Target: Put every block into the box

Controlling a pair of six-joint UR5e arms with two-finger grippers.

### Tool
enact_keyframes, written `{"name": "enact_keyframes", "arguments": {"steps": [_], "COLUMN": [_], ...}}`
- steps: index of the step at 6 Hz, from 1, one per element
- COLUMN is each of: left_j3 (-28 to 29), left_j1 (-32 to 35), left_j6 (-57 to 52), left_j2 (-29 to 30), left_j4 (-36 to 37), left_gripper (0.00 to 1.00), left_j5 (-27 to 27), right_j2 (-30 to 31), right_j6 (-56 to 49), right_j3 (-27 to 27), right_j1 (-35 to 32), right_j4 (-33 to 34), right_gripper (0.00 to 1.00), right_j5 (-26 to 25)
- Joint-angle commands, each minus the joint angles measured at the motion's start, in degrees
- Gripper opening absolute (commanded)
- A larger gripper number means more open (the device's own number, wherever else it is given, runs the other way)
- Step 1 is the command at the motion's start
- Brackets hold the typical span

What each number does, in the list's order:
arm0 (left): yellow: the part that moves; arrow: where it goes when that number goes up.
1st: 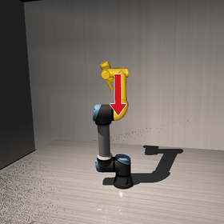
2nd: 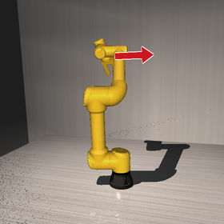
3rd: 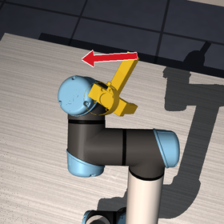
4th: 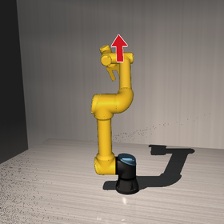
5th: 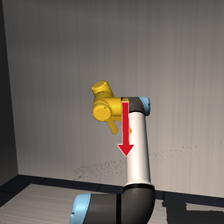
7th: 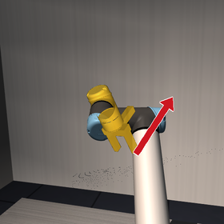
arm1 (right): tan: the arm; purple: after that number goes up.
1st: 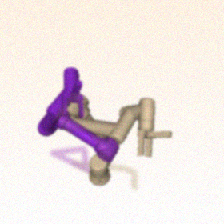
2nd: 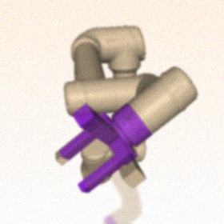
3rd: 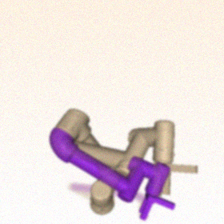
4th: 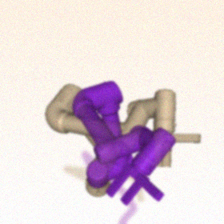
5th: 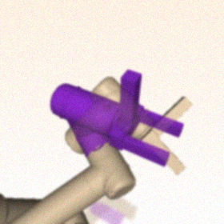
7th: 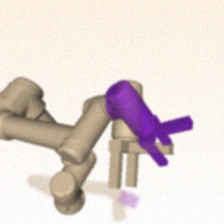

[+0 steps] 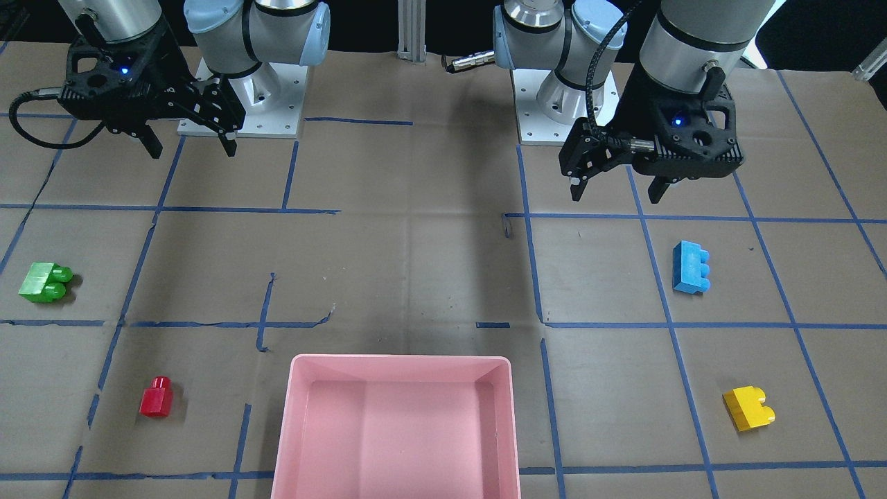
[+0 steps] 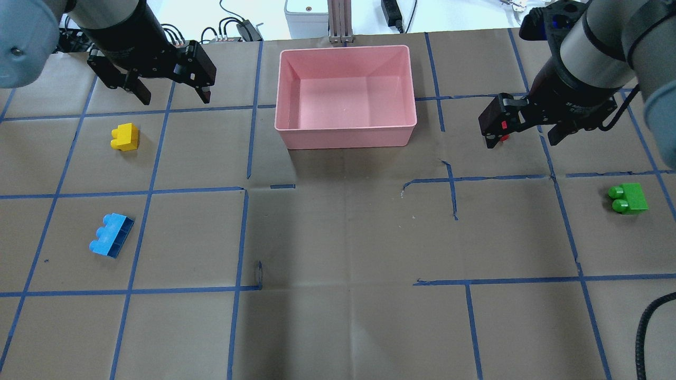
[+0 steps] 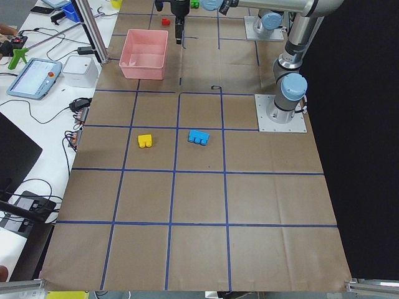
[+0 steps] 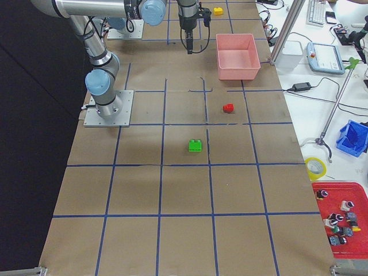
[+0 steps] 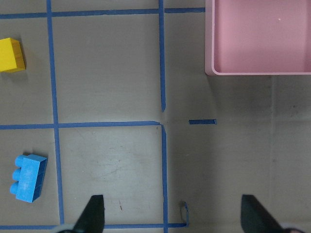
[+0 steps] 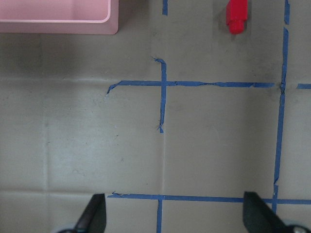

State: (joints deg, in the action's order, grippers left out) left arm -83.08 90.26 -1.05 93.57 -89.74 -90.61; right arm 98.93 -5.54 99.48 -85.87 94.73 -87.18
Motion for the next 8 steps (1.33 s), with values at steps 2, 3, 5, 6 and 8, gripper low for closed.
{"name": "enact_keyframes", "arguments": {"steps": [2, 3, 5, 6, 8], "left_j3": [-0.4, -0.5, -1.1, -1.4, -1.6], "left_j1": [0.0, 0.0, 0.0, 0.0, -4.2], "left_j6": [0.0, 0.0, 0.0, 0.0, -9.8], "left_j2": [-0.4, -0.3, -0.6, -0.8, -0.5], "left_j4": [0.0, 0.0, 0.1, 0.0, -0.2], "left_gripper": [1.0, 1.0, 1.0, 1.0, 1.0], "left_j5": [0.0, 0.0, 0.1, 0.0, -0.2], "right_j2": [-0.1, -0.1, -0.1, -0.1, -0.1], "right_j6": [-0.2, -0.2, -0.3, -0.3, -3.4], "right_j3": [0.1, 0.1, 0.1, 0.1, 0.3], "right_j1": [0.1, 0.1, 0.2, 0.2, 0.6], "right_j4": [0.1, 0.1, 0.0, 0.0, 0.5], "right_gripper": [1.0, 1.0, 1.0, 1.0, 1.0], "right_j5": [-0.1, -0.1, -0.2, -0.2, -0.1]}}
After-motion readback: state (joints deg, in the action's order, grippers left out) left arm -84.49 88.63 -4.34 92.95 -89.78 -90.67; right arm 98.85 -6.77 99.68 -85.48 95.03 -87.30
